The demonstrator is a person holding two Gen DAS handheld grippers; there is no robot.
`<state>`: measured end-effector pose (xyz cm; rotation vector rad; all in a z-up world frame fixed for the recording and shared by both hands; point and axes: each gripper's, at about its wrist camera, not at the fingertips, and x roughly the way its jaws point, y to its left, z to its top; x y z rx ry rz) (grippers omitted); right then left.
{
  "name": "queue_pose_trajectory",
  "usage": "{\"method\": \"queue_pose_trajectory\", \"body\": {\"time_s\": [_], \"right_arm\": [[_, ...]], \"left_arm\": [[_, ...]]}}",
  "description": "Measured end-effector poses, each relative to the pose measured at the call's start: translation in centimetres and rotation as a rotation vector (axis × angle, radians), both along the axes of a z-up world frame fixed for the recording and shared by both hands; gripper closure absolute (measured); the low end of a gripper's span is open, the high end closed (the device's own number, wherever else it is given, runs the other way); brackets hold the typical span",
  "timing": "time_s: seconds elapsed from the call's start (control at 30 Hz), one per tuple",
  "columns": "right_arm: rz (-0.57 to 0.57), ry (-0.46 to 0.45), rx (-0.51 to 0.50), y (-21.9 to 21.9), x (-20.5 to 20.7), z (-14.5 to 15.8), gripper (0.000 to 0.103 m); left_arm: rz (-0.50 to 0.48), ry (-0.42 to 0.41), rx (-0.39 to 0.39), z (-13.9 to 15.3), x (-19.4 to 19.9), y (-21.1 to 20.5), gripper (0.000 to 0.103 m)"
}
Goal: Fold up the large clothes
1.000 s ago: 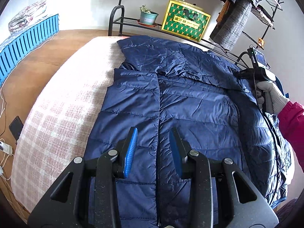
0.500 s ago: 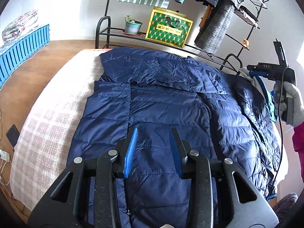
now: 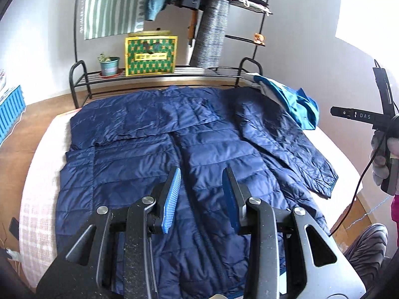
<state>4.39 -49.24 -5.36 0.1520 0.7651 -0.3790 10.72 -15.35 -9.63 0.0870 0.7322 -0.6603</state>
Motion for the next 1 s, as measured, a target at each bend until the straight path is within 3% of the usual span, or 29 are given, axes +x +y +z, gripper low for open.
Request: {"method": "queue_pose_trajectory", "body": {"time_s": [0.37, 0.4, 0.43, 0.5, 0.77, 1.0], "right_arm": [[-0.195, -0.016, -0.035, -5.6, -12.3, 0.2, 0.045], [-0.207, -0.02, -0.028, -6.1, -13.0, 0.2, 0.045], [-0.22, -0.021, -0.025, -6.6, -13.7, 0.0, 0.045], [-0.246, -0.02, -0.025, -7.4, -15.0, -0.4, 0.045], [-0.356, -0.025, 0.052, -11.3, -20.0, -2.7, 0.045], [-0.438, -0.037, 0.087, -13.8, -23.4, -3.5, 0.045]], "left_arm": [[-0.319, 0.169, -0.04, -2.4, -5.3, -15.2, 0.068], [-0.347, 0.189, -0.032, -2.8, -5.8, -16.7, 0.066], [-0.37, 0.202, -0.022, -3.2, -6.2, -18.1, 0.056], [-0.413, 0.222, -0.001, -4.0, -7.3, -21.2, 0.048], [-0.612, 0.257, 0.135, -7.9, -12.5, -31.9, 0.048], [-0.662, 0.245, 0.3, -11.9, -15.6, -38.2, 0.038]]}}
